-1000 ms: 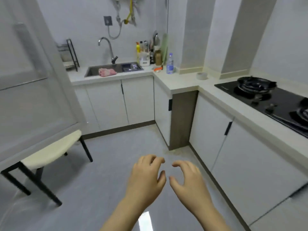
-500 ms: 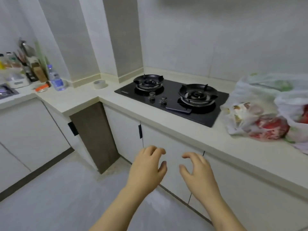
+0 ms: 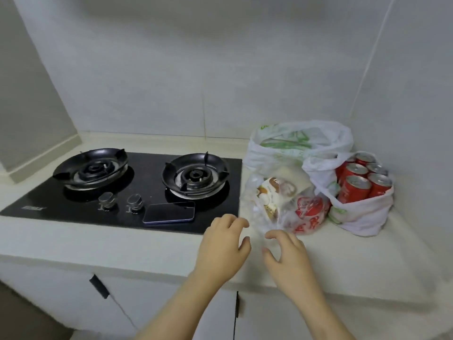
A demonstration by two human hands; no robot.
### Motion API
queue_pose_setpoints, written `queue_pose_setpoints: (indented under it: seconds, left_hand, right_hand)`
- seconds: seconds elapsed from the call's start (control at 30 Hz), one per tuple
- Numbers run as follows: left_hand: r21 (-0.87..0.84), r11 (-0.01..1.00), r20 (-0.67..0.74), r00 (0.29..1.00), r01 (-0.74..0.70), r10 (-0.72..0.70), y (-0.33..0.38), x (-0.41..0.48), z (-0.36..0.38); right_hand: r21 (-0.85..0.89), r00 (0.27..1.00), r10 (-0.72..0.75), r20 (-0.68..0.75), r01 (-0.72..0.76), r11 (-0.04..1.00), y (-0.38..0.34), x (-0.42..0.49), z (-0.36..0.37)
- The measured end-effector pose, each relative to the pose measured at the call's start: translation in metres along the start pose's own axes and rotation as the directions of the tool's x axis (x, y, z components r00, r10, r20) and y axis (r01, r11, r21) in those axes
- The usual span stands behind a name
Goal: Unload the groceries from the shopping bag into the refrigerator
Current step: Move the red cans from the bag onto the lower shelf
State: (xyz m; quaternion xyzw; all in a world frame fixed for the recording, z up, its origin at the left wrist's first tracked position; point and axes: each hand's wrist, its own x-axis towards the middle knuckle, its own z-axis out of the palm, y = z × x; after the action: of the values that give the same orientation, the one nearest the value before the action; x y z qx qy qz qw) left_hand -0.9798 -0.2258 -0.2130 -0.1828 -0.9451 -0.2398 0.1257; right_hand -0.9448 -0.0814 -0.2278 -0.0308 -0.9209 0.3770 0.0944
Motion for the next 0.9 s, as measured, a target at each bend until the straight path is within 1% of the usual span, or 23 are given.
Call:
queue_pose_setpoints:
  seconds: [0.13,0.27,0.37,0.47,0.57,0.63,0.7,0.73,0.83,0.9]
  left_hand:
    - [-0.041,0.995,0.025,0.995,-0.095,0.096,0.007,0.044,0.014]
    - [-0.069,0.986,0.051,0.987,-0.15,0.153,0.021,0.084,0.028]
    - [-0.097,0.978,0.056,0.98,-0.184,0.19,0.039,0.114,0.039]
    - [-0.168,0.961,0.046,0.972,-0.219,0.23,0.064,0.142,0.052]
    - [-0.258,0.943,0.061,0.97,-0.213,0.236,0.089,0.167,0.067]
    - [-0.309,0.93,0.084,0.969,-0.196,0.232,0.105,0.182,0.078]
    - [-0.349,0.918,0.106,0.966,-0.187,0.237,0.122,0.197,0.092]
    - [-0.364,0.912,0.105,0.965,-0.187,0.24,0.127,0.202,0.097]
    - [-0.381,0.901,0.103,0.959,-0.209,0.266,0.146,0.213,0.116]
    - [-0.369,0.904,0.123,0.953,-0.215,0.277,0.155,0.218,0.129]
  right_hand:
    - [0.012,0.993,0.046,-0.105,-0.045,0.999,0.016,0.025,-0.016]
    - [0.007,0.974,0.047,-0.223,-0.047,0.999,0.03,0.05,-0.035]
    - [-0.022,0.946,0.038,-0.323,-0.047,0.999,0.044,0.072,-0.053]
    - [-0.056,0.909,0.012,-0.416,-0.039,0.998,0.063,0.093,-0.078]
    - [-0.063,0.876,0.006,-0.482,-0.042,0.997,0.081,0.107,-0.107]
    - [-0.086,0.84,-0.004,-0.542,-0.051,0.995,0.094,0.116,-0.125]
    - [-0.076,0.822,0.018,-0.569,-0.075,0.994,0.109,0.124,-0.141]
    - [-0.066,0.824,0.028,-0.566,-0.079,0.995,0.114,0.128,-0.145]
    - [-0.081,0.823,-0.014,-0.567,-0.039,0.996,0.132,0.14,-0.158]
    - [-0.087,0.83,0.006,-0.558,-0.065,0.994,0.145,0.15,-0.162]
